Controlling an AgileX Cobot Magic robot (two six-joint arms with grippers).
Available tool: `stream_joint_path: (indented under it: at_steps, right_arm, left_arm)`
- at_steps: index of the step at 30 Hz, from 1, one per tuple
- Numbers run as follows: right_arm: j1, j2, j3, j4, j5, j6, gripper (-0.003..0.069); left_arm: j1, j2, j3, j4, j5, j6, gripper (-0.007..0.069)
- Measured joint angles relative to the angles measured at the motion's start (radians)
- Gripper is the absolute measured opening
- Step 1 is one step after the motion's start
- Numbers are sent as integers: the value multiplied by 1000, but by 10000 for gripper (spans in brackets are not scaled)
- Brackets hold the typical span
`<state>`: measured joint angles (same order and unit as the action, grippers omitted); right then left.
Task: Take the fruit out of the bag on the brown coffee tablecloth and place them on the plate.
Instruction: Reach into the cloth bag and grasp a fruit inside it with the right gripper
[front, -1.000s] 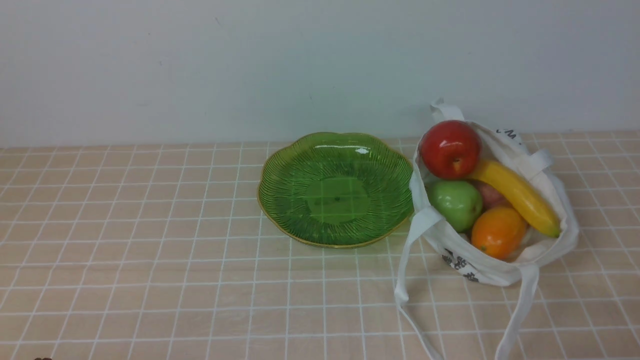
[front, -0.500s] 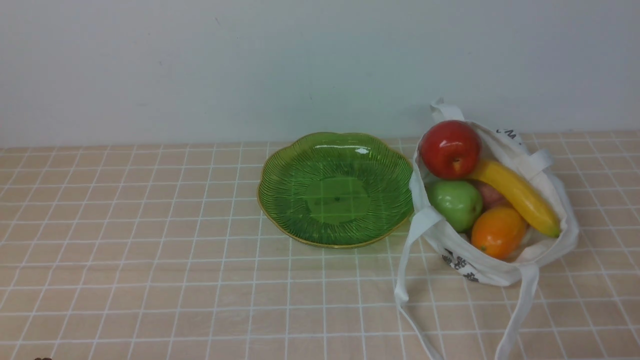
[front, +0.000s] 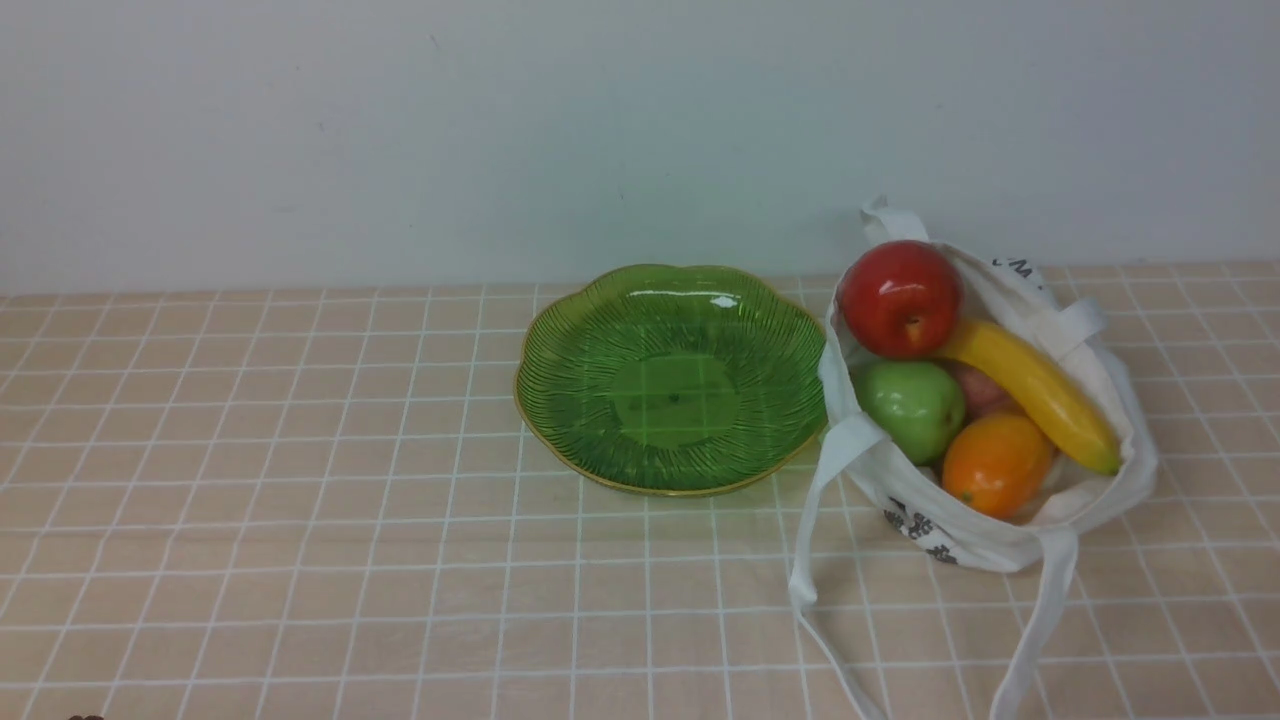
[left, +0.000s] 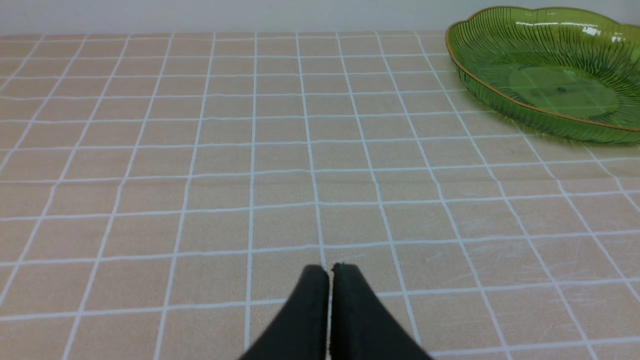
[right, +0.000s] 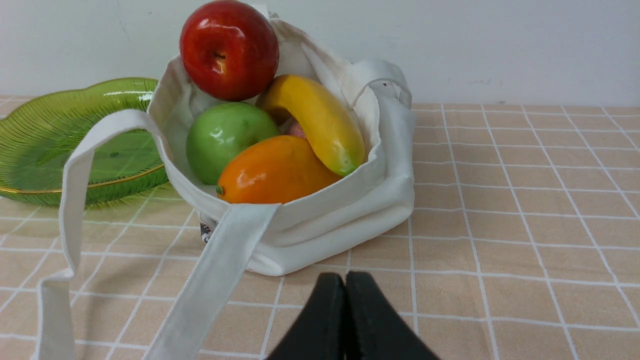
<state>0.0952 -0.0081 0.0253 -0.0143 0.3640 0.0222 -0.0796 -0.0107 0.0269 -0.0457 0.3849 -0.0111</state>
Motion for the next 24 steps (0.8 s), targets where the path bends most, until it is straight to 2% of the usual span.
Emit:
stream_joint_path:
  at_steps: [6, 8, 11, 14, 19, 22, 24]
  right_arm:
    - [0, 0, 0, 26, -5, 24, -15]
    - [0, 0, 2, 123, -20, 106, -15]
    - [0, 0, 4, 361, -44, 272, -15]
    - [0, 0, 4, 548, -47, 367, -15]
    - [0, 0, 4, 639, -50, 376, -15]
    - [0, 0, 4, 645, -50, 349, -15]
    - [0, 0, -15, 643, -34, 283, -15]
  left_arm:
    - [0, 0, 0, 0, 0, 0, -8]
    - [0, 0, 0, 0, 0, 0, -8]
    - [0, 0, 0, 0, 0, 0, -8]
    - [0, 0, 0, 0, 0, 0, -8]
    - [0, 0, 0, 0, 0, 0, -8]
    - [0, 0, 0, 0, 0, 0, -8]
    - [0, 0, 0, 0, 0, 0, -8]
